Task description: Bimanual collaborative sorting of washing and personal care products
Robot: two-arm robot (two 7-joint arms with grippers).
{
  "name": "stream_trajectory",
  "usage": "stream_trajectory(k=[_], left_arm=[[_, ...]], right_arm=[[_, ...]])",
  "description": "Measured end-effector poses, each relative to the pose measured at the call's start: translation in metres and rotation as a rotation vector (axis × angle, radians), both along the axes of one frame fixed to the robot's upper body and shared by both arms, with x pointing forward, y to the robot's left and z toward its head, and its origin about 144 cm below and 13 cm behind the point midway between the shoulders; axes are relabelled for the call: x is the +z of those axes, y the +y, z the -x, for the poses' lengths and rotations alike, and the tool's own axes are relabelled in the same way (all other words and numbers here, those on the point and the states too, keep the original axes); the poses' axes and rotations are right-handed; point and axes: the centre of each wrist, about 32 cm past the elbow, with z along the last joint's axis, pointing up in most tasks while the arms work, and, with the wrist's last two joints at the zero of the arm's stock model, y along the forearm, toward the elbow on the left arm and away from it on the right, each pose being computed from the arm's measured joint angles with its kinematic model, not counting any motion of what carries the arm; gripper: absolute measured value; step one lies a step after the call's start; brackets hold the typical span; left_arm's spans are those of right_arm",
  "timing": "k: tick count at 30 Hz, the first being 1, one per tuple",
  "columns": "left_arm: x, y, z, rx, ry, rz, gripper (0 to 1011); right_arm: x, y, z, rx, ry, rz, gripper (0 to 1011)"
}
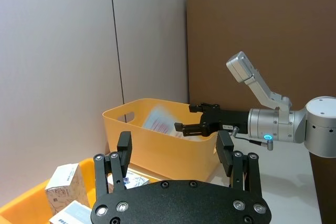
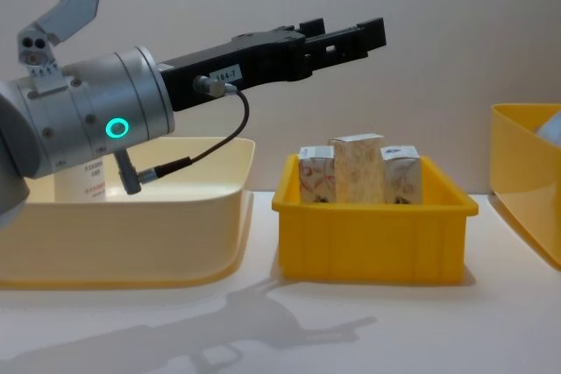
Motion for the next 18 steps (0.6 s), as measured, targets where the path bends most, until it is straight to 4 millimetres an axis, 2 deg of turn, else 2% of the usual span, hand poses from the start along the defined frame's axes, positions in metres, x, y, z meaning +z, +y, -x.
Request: stream_trajectory(k=[18], left_arm=[[0.0000,0.0000,0.0000,0.000,0.000,0.000,1000]], right_arm=[[-0.0011,0.0001,0.0004,0.002,-0.005,-0.002,1001]])
